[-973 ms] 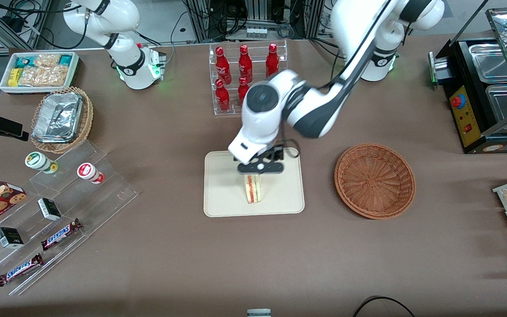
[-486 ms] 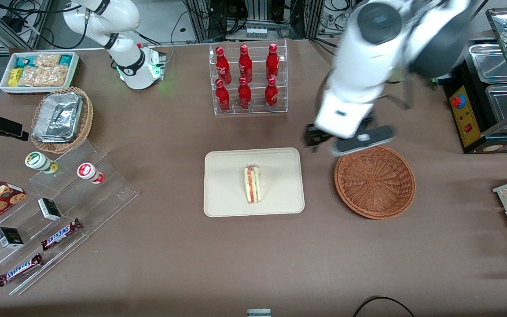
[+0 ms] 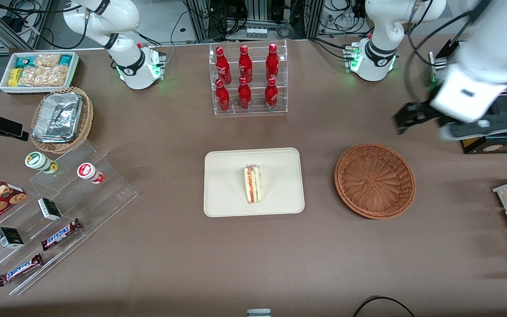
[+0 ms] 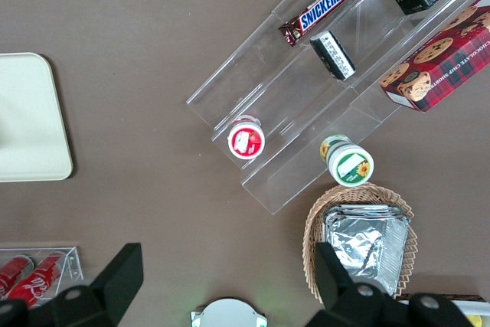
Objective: Place sandwich from basket to tray
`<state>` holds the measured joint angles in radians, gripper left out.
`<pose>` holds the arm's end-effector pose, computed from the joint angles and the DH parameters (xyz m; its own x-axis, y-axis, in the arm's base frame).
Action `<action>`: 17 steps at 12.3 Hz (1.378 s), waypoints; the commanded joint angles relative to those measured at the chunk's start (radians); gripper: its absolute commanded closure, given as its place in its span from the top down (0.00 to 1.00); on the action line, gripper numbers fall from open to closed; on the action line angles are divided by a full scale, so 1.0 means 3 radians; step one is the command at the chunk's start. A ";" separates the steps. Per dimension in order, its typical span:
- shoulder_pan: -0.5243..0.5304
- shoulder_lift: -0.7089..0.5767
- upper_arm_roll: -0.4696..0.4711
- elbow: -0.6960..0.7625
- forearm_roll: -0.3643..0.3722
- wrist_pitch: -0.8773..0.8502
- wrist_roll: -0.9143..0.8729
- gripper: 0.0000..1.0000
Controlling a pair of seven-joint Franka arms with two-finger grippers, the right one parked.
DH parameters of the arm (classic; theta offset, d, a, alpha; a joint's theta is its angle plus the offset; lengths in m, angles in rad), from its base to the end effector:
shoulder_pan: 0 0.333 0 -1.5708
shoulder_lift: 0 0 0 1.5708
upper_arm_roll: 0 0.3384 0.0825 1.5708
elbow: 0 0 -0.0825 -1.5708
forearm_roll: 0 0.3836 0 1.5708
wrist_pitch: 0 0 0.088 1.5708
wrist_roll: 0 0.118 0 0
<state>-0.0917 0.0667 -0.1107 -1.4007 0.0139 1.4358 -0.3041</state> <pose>0.5514 -0.1087 0.6663 0.9942 0.1035 -0.0278 0.1031 -0.9946 -0.0155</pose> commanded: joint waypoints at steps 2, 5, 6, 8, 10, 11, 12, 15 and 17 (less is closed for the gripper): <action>0.0412 -0.0191 -0.0025 -0.0142 -0.0072 -0.0194 0.0812 1.00; 0.0572 -0.0355 0.0041 -0.0300 -0.0072 -0.0276 0.1254 1.00; 0.0557 -0.0355 0.0067 -0.0296 -0.0077 -0.0266 0.1254 1.00; 0.0556 -0.0325 0.0067 -0.0255 -0.0067 -0.0256 0.1228 1.00; 0.0546 -0.0202 0.0052 -0.0082 -0.0062 -0.0261 0.1213 1.00; 0.0450 -0.0171 0.0062 -0.0051 -0.0062 -0.0261 0.1183 1.00; 0.0398 -0.0121 0.0072 -0.0015 -0.0052 -0.0261 0.1071 1.00; 0.0179 -0.0120 0.0327 0.0067 -0.0062 -0.0240 0.1009 1.00; 0.0091 -0.0156 0.0487 0.0062 -0.0072 -0.0271 0.1023 1.00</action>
<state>-0.0351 0.0176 -0.0073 -1.4074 0.0031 1.3665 0.0125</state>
